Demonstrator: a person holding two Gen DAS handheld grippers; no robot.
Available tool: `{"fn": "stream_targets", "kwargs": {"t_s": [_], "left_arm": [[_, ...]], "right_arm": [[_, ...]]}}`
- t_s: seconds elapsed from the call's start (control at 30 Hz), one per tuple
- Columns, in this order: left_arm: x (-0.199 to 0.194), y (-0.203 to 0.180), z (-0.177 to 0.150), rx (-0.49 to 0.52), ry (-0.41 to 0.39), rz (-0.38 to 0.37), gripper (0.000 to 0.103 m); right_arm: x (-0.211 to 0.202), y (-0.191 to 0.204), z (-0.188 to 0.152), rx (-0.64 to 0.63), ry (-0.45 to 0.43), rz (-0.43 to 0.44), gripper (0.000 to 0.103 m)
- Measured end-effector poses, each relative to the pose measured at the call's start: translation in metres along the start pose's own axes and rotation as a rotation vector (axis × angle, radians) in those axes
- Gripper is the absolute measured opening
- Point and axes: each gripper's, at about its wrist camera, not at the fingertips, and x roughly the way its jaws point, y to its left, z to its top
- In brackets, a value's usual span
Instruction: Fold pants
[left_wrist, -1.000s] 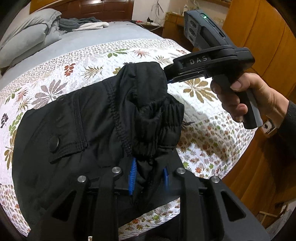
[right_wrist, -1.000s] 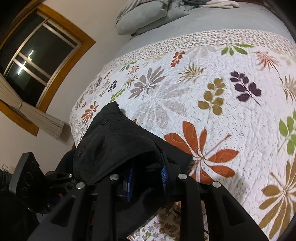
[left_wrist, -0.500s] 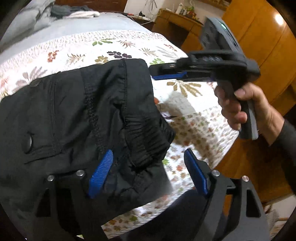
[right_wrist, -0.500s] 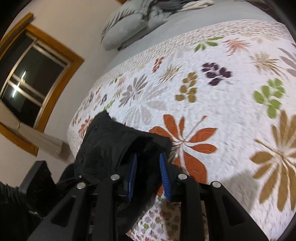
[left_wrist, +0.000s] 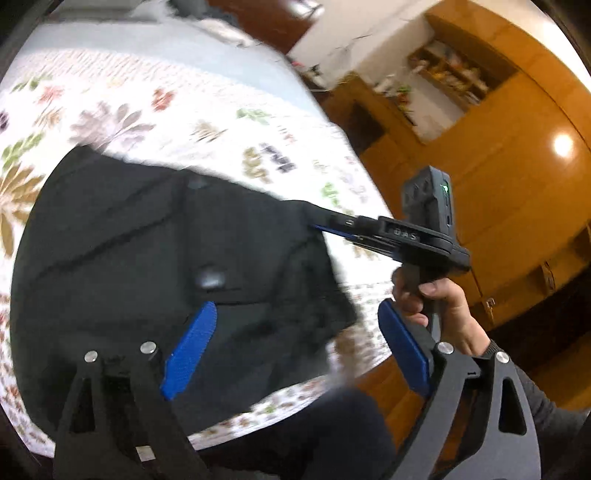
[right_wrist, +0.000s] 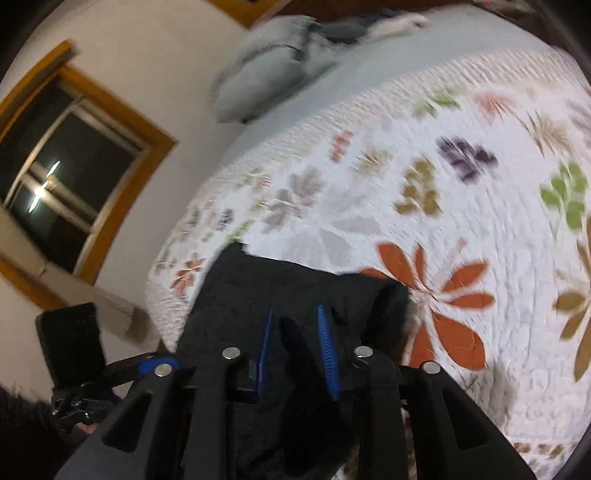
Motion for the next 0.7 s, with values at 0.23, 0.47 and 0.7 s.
{"fn": "stream_targets", "kwargs": {"t_s": [0.23,0.47,0.7], "left_arm": [[-0.002,0.045,0.003,-0.151,0.023,-0.022,0.089],[-0.032,0.048,0.007,-0.158,-0.041,-0.047,0.089],[-0.073,0.069,0.005,-0.196,-0.084,0.000,0.089]], "right_arm": [[-0.041,0.006,-0.030,0.061,-0.116,-0.003,0.021],[-0.029,0.050,-0.088,0.029,-0.072,0.077,0.021],[-0.012,0.011,-0.117,0.154,-0.051,0.014,0.004]]}}
